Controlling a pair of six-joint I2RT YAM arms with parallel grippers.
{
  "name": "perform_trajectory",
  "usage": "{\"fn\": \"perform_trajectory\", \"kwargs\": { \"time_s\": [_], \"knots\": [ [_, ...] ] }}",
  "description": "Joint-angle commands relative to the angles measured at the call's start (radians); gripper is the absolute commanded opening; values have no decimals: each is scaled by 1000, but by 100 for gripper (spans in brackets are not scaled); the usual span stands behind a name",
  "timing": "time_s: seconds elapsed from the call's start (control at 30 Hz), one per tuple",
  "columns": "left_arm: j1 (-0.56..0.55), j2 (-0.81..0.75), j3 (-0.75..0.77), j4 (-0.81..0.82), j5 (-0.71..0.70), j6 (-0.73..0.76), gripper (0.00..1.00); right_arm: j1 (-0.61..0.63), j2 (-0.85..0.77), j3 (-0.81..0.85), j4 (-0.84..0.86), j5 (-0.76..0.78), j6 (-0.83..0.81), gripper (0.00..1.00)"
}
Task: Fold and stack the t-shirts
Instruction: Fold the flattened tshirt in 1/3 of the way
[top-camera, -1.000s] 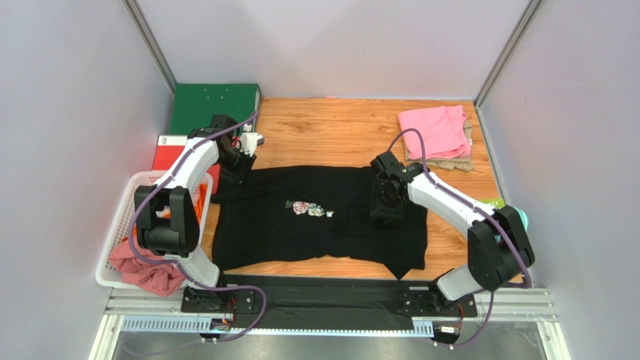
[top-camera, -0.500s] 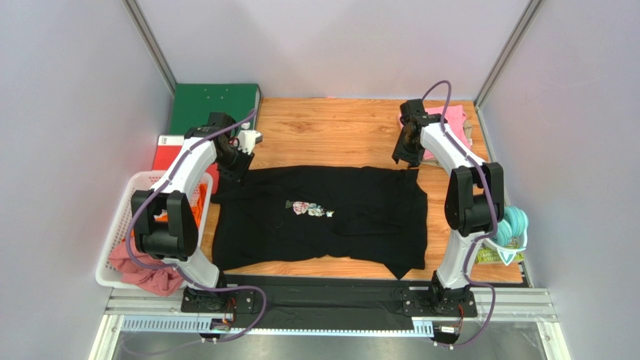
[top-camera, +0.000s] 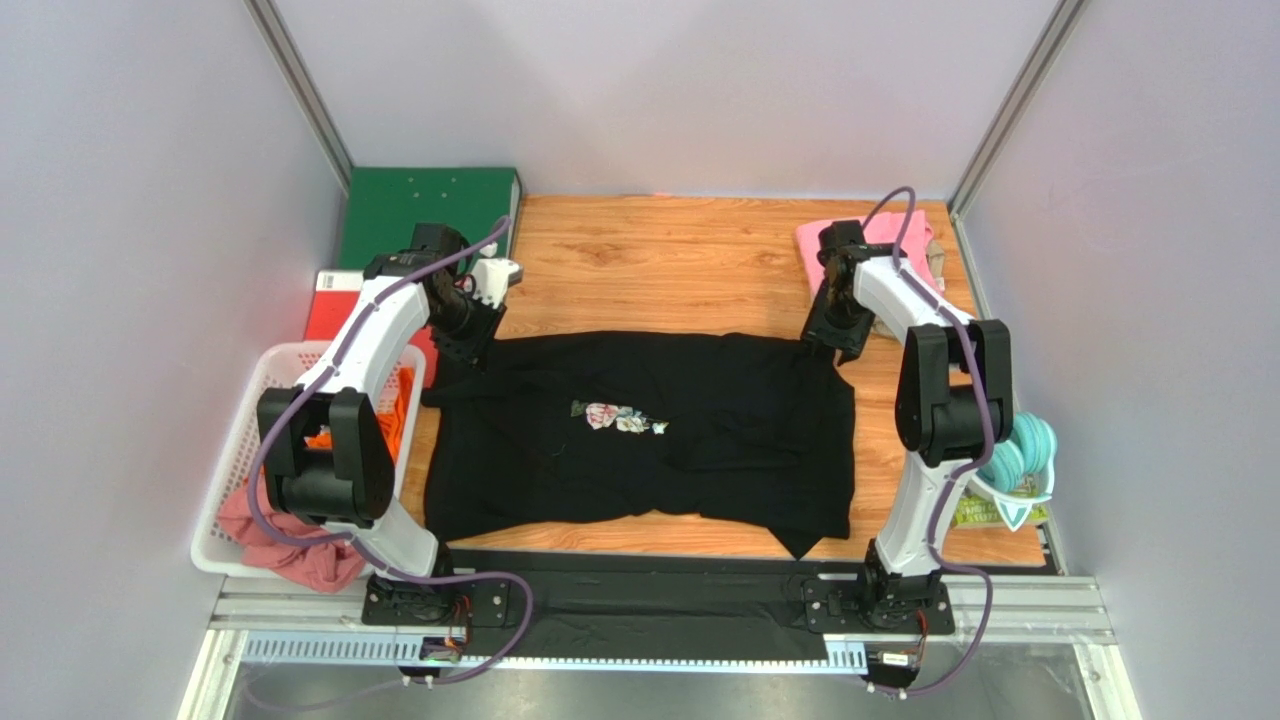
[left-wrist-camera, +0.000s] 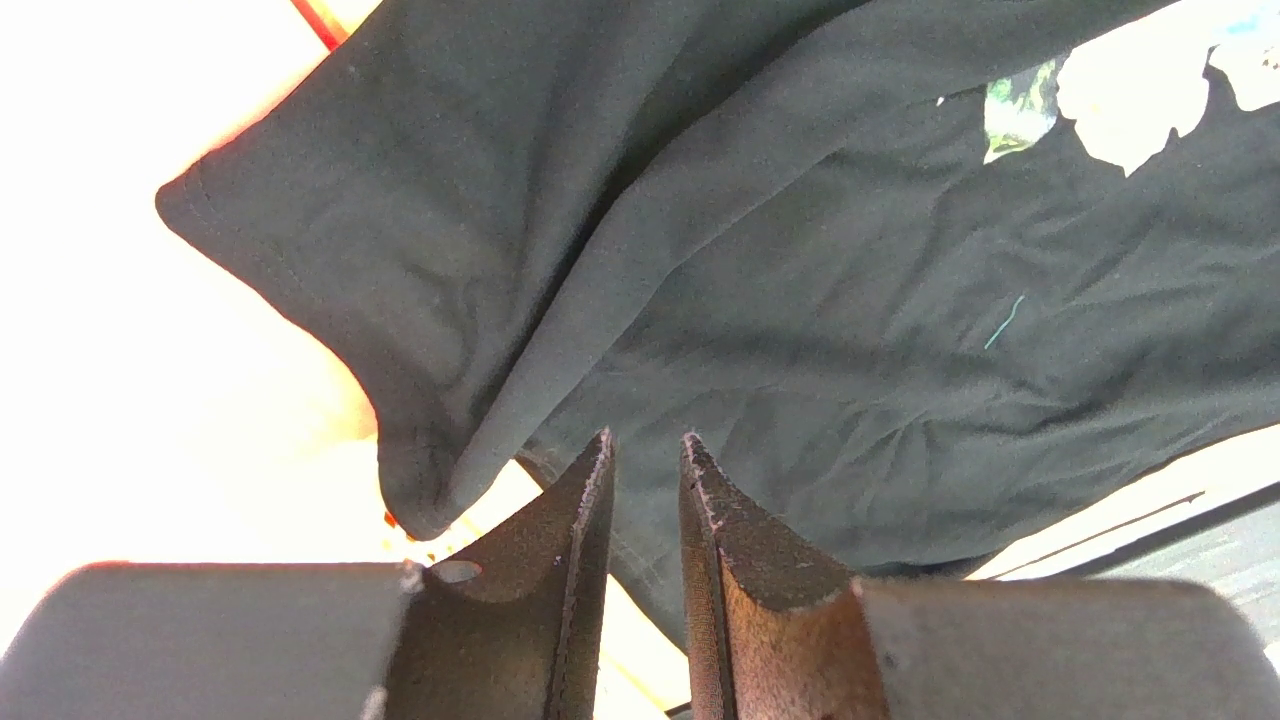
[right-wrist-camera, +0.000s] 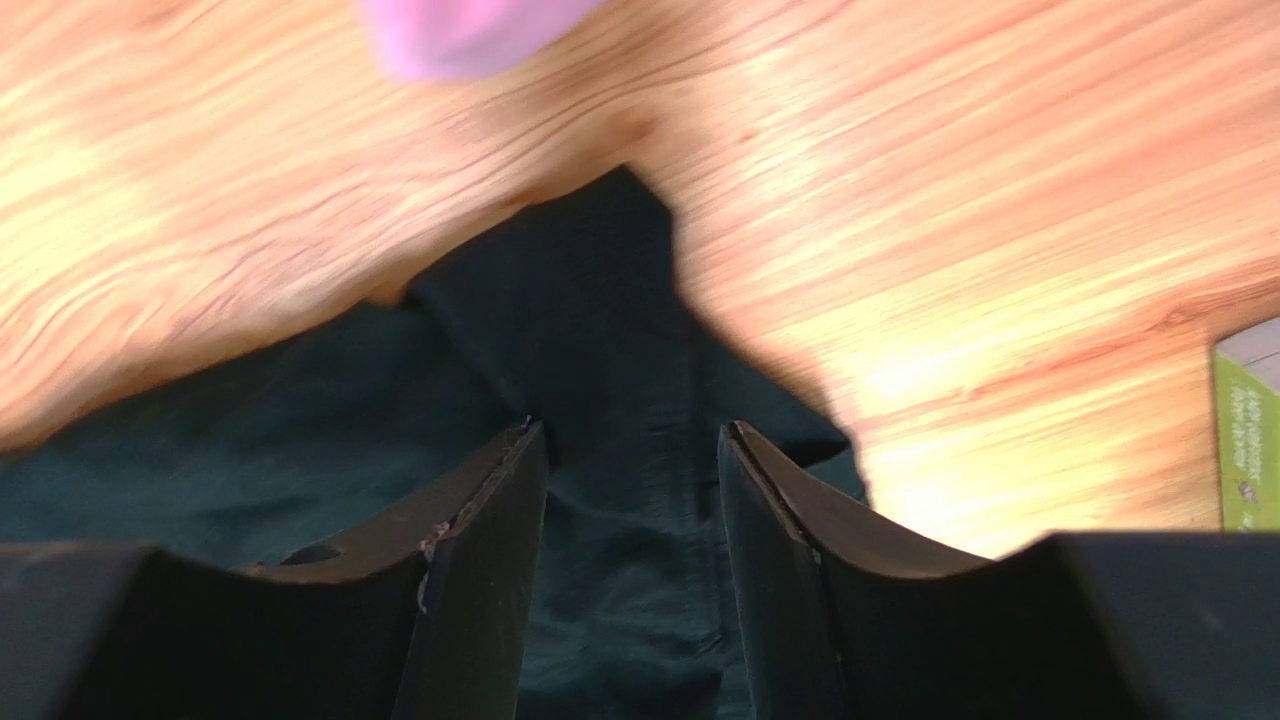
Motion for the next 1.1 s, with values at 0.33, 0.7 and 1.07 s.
{"fn": "perform_trajectory", "kwargs": {
  "time_s": [0.33,0.7,1.07],
  "knots": [
    [6,-40,-6,-2,4,24,29,-93,32,-42,115,-276,20,51],
    [6,-38,-23,0,2,30,29,-124,34,-1,156,-276,29,2],
    [8,-27,-49,38,-27,11,29,-177,119,263,44,-184,19,0]
  ]
}}
